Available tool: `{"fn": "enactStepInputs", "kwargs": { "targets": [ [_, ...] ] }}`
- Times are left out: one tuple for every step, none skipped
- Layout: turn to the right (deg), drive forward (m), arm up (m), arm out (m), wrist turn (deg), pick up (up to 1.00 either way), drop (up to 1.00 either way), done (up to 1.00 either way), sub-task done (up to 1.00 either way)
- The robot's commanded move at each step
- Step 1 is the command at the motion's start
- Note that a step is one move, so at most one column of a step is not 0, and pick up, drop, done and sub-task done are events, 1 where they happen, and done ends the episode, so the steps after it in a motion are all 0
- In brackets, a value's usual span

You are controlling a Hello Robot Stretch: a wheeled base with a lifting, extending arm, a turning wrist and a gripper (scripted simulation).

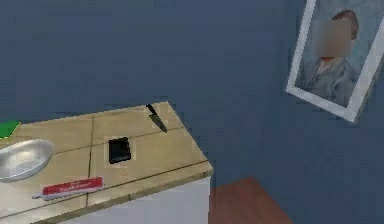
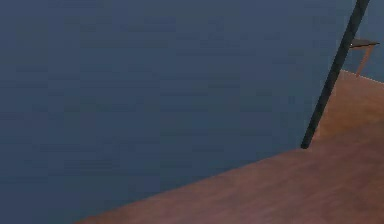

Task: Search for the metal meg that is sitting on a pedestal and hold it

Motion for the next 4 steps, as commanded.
{"fn": "enactStepInputs", "kwargs": {
  "targets": [
    [45.0,0.00,0.00,0.00,0.0,0.00,0.00,0.00,0.00],
    [45.0,0.00,0.00,0.00,0.0,0.00,0.00,0.00,0.00],
    [21.0,0.00,0.00,0.00,0.0,0.00,0.00,0.00,0.00],
    [0.0,0.40,0.00,0.00,0.0,0.00,0.00,0.00,0.00]
  ]
}}
